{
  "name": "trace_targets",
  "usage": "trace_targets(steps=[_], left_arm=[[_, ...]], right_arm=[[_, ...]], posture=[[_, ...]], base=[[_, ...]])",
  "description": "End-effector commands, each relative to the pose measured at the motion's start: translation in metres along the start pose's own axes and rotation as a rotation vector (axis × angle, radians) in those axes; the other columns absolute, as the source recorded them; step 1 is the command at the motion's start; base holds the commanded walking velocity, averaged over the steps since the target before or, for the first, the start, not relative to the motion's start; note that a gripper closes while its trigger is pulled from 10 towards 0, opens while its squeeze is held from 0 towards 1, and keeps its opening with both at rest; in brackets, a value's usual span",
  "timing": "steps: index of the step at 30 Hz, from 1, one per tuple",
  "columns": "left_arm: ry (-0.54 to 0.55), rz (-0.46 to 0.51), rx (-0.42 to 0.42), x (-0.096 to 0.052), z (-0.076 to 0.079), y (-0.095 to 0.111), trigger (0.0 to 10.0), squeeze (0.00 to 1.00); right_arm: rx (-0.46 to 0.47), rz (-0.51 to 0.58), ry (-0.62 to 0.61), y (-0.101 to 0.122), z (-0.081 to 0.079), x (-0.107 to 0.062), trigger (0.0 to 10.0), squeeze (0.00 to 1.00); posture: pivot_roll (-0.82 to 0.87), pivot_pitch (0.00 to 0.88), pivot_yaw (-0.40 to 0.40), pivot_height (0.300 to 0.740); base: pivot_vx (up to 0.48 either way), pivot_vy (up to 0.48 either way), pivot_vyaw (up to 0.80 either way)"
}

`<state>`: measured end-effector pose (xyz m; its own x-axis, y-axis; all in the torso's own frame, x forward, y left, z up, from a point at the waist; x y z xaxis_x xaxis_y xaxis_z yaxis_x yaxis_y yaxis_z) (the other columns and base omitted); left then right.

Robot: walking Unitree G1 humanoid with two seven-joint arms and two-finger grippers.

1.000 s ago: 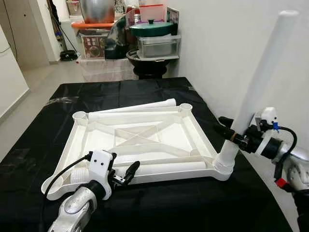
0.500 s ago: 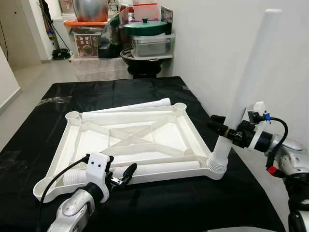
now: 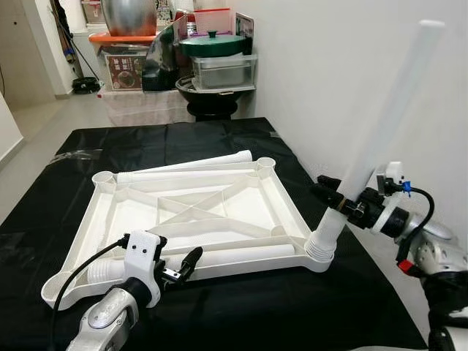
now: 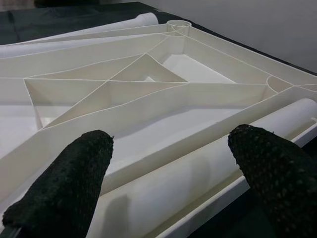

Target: Building children table

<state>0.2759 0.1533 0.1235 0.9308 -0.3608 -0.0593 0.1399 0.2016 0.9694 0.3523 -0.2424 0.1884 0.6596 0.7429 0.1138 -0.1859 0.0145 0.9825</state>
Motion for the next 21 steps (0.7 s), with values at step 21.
trace_targets(steps=[21], left_arm=[[0.008, -0.007, -0.021, 0.001, 0.004, -0.005, 10.0, 0.0]], right_arm=[[0.068, -0.267, 0.151, -0.05, -0.032, 0.007, 0.0, 0.0]], posture=[[0.05, 0.0, -0.027, 0.74]], base=[[0.0, 0.0, 0.0]])
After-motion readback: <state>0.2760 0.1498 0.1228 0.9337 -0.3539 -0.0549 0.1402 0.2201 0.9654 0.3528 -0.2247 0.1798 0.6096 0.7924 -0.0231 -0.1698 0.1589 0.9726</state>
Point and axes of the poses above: a point about 5 cm out from each wrist's last joint towards the gripper, its own x axis pointing out of the wrist towards the gripper, its own y axis along the axis of the wrist's last joint, z = x × y, the point moved 2 cm from there along x, pointing out of the wrist towards the gripper, and after that the axes turned 12 degrees about -x, right-handed, at the moved point
